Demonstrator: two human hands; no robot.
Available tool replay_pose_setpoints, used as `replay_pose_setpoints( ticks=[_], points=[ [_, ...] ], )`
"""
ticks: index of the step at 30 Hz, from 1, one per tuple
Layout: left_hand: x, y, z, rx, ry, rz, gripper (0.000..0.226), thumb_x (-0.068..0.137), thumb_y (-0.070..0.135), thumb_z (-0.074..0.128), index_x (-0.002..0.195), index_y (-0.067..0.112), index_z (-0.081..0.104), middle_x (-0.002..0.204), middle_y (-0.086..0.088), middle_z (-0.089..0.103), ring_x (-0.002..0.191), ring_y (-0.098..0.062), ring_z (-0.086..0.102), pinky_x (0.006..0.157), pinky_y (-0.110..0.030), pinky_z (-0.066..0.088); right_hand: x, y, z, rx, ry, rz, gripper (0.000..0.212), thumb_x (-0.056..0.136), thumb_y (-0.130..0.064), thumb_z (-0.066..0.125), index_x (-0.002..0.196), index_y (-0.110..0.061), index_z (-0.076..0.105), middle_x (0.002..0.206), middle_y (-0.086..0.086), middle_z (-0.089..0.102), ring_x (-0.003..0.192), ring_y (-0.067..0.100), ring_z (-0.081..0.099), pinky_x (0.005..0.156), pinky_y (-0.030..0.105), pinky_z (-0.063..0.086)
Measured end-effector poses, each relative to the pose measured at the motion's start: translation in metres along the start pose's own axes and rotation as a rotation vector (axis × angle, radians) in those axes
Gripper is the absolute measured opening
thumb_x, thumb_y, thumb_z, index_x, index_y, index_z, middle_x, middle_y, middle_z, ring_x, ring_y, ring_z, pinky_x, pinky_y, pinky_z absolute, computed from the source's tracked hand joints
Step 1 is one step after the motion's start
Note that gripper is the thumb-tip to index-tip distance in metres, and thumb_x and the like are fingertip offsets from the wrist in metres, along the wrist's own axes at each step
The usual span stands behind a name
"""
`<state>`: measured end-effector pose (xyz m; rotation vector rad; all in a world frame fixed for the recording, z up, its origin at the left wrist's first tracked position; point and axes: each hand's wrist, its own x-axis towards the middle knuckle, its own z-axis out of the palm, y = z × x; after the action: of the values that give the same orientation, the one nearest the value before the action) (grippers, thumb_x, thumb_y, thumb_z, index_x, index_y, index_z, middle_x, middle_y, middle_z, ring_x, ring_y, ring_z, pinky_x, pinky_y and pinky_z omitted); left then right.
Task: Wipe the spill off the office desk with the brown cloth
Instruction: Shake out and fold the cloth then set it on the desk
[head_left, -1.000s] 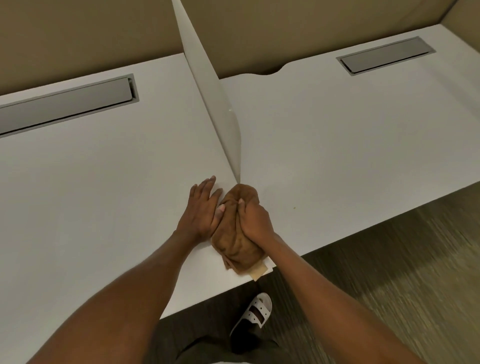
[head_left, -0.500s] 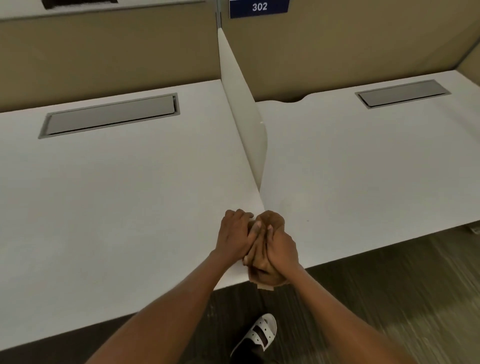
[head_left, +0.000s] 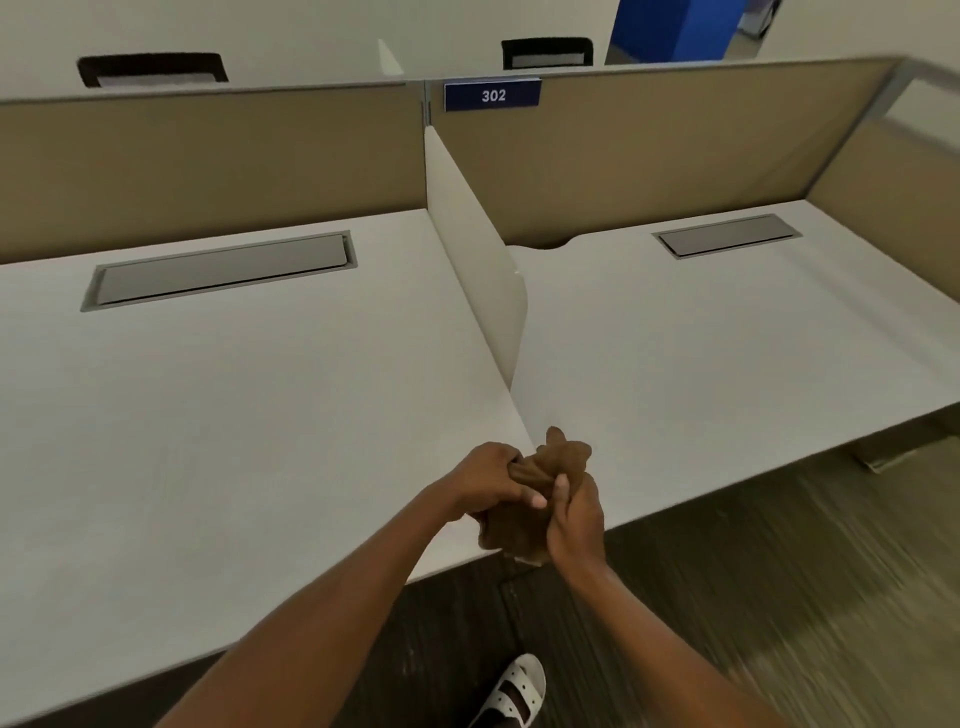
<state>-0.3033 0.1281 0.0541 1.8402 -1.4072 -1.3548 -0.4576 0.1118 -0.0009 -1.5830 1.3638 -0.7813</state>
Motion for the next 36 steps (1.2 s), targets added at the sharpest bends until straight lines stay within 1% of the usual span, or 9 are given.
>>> replay_pose_setpoints(
  ticks=[5,11,15,17,21,25,30,33,36],
  points=[
    [-0.045,0.017,-0.023,0.026,0.071,0.106,0.031,0.071,0.039,0.08,0.091,0.019,0.066,0.092,-0.001,0.065,0.088,-0.018,0.062,0.076,-0.027,0.049,-0.031,-0.033,-0.002,0.006,0.021,-0.105,0.03,0.101,-0.035,0.032,0.125,-0.021,0.041,0.114,-0.003,0.049,0.101,0.007,0.054,0.087,0.024,0.049],
    [-0.103,0.053,-0.061,0.27,0.079,0.267,0.024,0.077,0.029,0.075,0.097,0.022,0.064,0.099,0.004,0.062,0.093,-0.017,0.057,0.08,-0.029,0.047,-0.067,-0.074,0.005,0.061,0.032,-0.141,0.037,0.101,-0.034,0.033,0.131,-0.012,0.038,0.124,-0.001,0.035,0.107,0.007,0.046,0.083,0.007,0.038],
    [-0.137,0.075,-0.082,0.376,0.057,0.301,0.035,0.082,0.022,0.073,0.115,0.017,0.062,0.11,0.004,0.057,0.095,-0.015,0.053,0.083,-0.027,0.046,-0.085,-0.098,0.012,0.158,-0.039,-0.257,0.031,0.096,-0.047,0.029,0.121,-0.032,0.039,0.125,0.002,0.039,0.11,0.011,0.051,0.092,0.022,0.047],
    [-0.153,0.081,-0.094,0.385,0.031,0.301,0.034,0.082,0.022,0.073,0.114,0.02,0.061,0.108,0.007,0.055,0.095,-0.016,0.054,0.08,-0.025,0.045,-0.092,-0.107,0.015,0.222,-0.121,-0.325,0.026,0.094,-0.054,0.029,0.115,-0.045,0.041,0.125,0.005,0.042,0.112,0.011,0.053,0.094,0.026,0.049],
    [-0.185,0.09,-0.118,0.399,-0.057,0.31,0.023,0.08,0.023,0.075,0.098,0.027,0.062,0.097,0.009,0.061,0.095,-0.019,0.061,0.082,-0.03,0.053,-0.096,-0.138,0.011,0.421,-0.342,-0.316,0.053,0.09,-0.053,0.042,0.129,-0.018,0.038,0.124,0.004,0.053,0.114,0.018,0.057,0.095,0.032,0.05],
    [-0.212,0.093,-0.14,0.335,-0.126,0.321,0.02,0.076,0.021,0.078,0.093,0.021,0.067,0.097,-0.001,0.067,0.091,-0.023,0.065,0.081,-0.036,0.057,-0.091,-0.168,-0.003,0.666,-0.748,-0.166,0.067,0.077,-0.052,0.069,0.131,-0.015,0.055,0.131,0.015,0.057,0.12,0.032,0.055,0.1,0.043,0.047],
    [-0.233,0.086,-0.161,0.309,-0.134,0.317,0.016,0.077,0.016,0.078,0.089,0.019,0.068,0.089,0.002,0.068,0.086,-0.022,0.066,0.072,-0.026,0.054,-0.085,-0.186,-0.004,0.377,-0.863,-0.256,0.057,0.068,-0.041,0.078,0.108,-0.003,0.066,0.1,0.015,0.067,0.101,0.034,0.062,0.089,0.04,0.052],
    [-0.238,0.07,-0.173,0.312,-0.109,0.287,0.015,0.077,0.014,0.077,0.087,0.021,0.068,0.084,0.006,0.069,0.083,-0.018,0.066,0.072,-0.027,0.054,-0.079,-0.187,-0.004,0.066,-0.777,-0.297,0.049,0.068,-0.036,0.074,0.102,-0.002,0.067,0.098,0.021,0.067,0.097,0.033,0.064,0.088,0.042,0.053],
    [-0.24,0.057,-0.179,0.312,-0.073,0.263,0.015,0.076,0.01,0.076,0.086,0.017,0.068,0.08,0.009,0.067,0.08,-0.012,0.065,0.071,-0.024,0.052,-0.078,-0.175,0.001,-0.201,-0.875,-0.202,0.036,0.069,-0.029,0.077,0.093,-0.004,0.07,0.097,0.016,0.069,0.094,0.028,0.066,0.088,0.039,0.053]
  ],
)
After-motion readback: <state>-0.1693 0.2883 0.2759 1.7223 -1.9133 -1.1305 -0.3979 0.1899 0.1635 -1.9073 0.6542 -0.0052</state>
